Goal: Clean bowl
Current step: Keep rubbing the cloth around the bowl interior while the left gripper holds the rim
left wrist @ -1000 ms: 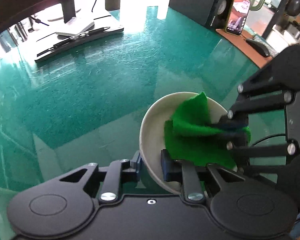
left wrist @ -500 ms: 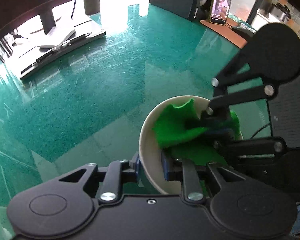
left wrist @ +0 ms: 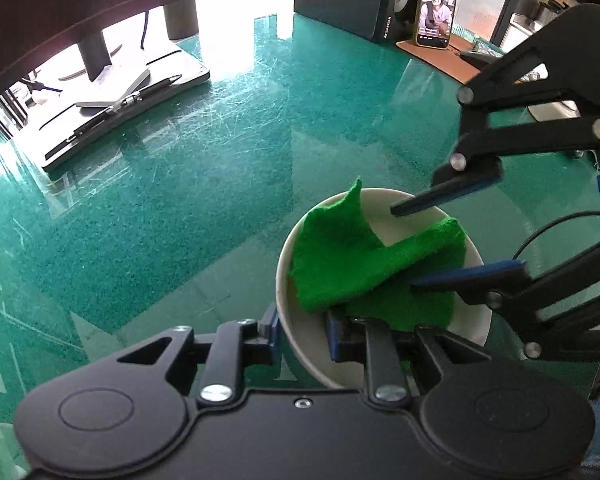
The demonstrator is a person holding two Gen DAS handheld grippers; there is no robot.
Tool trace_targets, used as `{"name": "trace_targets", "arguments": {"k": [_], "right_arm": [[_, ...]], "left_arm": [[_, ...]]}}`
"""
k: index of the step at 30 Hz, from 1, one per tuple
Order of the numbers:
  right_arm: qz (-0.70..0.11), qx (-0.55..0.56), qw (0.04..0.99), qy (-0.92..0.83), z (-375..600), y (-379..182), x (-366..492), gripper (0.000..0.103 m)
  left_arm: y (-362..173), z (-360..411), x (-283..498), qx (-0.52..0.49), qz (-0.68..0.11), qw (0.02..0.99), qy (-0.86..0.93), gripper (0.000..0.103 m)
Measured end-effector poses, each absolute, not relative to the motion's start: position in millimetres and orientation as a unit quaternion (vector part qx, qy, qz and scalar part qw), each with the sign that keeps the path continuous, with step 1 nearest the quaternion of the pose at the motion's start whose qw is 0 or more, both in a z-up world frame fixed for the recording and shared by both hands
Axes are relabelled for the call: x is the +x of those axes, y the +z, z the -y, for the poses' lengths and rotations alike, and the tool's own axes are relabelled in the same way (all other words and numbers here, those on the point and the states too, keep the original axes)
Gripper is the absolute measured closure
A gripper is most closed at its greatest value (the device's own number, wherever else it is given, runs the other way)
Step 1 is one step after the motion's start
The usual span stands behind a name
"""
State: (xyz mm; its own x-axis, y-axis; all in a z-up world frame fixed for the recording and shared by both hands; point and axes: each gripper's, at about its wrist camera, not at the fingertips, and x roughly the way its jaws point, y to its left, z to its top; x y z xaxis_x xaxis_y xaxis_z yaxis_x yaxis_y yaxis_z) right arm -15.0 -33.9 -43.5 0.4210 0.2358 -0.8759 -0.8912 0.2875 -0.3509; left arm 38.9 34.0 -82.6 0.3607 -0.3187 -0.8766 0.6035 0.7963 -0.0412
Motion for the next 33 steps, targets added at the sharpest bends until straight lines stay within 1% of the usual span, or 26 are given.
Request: {"name": "trace_targets", "arguments": {"k": [2, 3, 4, 5, 9, 11, 13, 14, 15, 17, 20, 23, 25, 29, 33], "right_arm": [[-0.366, -0.458, 0.705, 0.399, 29.1, -52.6, -12.8, 0.084], [-0.366, -0.463, 0.701, 0.4, 26.1, -57.5, -11.5, 0.084], [-0.368, -0.462, 0.699, 0.404, 22.7, -62.6, -8.3, 0.088], [-0.371, -0.452, 0.7, 0.409, 18.6, -68.1, -1.4, 0.094], [-0.349, -0.481, 0.702, 0.393, 3.7, -86.4, 9.0, 0.1], [-0.358, -0.481, 0.699, 0.389, 0.9, -94.5, 11.4, 0.1], [-0.383, -0.478, 0.693, 0.381, -0.2, -105.7, 12.3, 0.1], [-0.407, -0.462, 0.691, 0.379, 0.6, -108.0, 14.6, 0.1], [-0.448, -0.428, 0.687, 0.38, 2.0, -111.3, 19.1, 0.1], [-0.496, -0.371, 0.68, 0.393, 4.5, -114.6, 25.4, 0.099], [-0.532, -0.303, 0.678, 0.407, 4.6, -122.6, 33.7, 0.099], [-0.535, -0.269, 0.682, 0.42, -4.9, -138.7, 37.3, 0.1], [-0.526, -0.298, 0.678, 0.417, -12.5, -148.9, 35.1, 0.1], [-0.479, -0.396, 0.681, 0.388, -20.8, -168.9, 36.1, 0.1], [-0.434, -0.422, 0.705, 0.37, -34.0, -183.9, 47.1, 0.1]], "left_arm": [[-82.9, -33.9, 38.5, 0.148, -0.488, 0.812, -0.284, 0.08], [-83.3, -34.0, 38.8, 0.148, -0.488, 0.812, -0.284, 0.08], [-83.2, -33.8, 38.4, 0.149, -0.488, 0.812, -0.283, 0.08], [-83.1, -33.5, 38.2, 0.152, -0.486, 0.813, -0.281, 0.08], [-83.2, -33.3, 38.0, 0.153, -0.486, 0.814, -0.28, 0.079], [-83.3, -33.5, 38.0, 0.151, -0.485, 0.815, -0.279, 0.079], [-83.2, -33.7, 38.1, 0.149, -0.485, 0.816, -0.278, 0.079], [-83.3, -33.7, 38.3, 0.15, -0.484, 0.816, -0.278, 0.077], [-83.4, -33.9, 39.0, 0.153, -0.482, 0.816, -0.279, 0.076], [-83.8, -34.5, 40.8, 0.153, -0.483, 0.814, -0.282, 0.072], [-84.8, -32.2, 47.3, 0.158, -0.485, 0.807, -0.297, 0.071], [-84.0, -25.1, 48.5, 0.187, -0.477, 0.803, -0.305, 0.071], [-84.2, -24.8, 49.9, 0.19, -0.477, 0.801, -0.308, 0.071], [-84.2, -26.2, 50.6, 0.192, -0.475, 0.8, -0.312, 0.071], [-84.0, -25.9, 52.0, 0.198, -0.474, 0.8, -0.311, 0.072]]}}
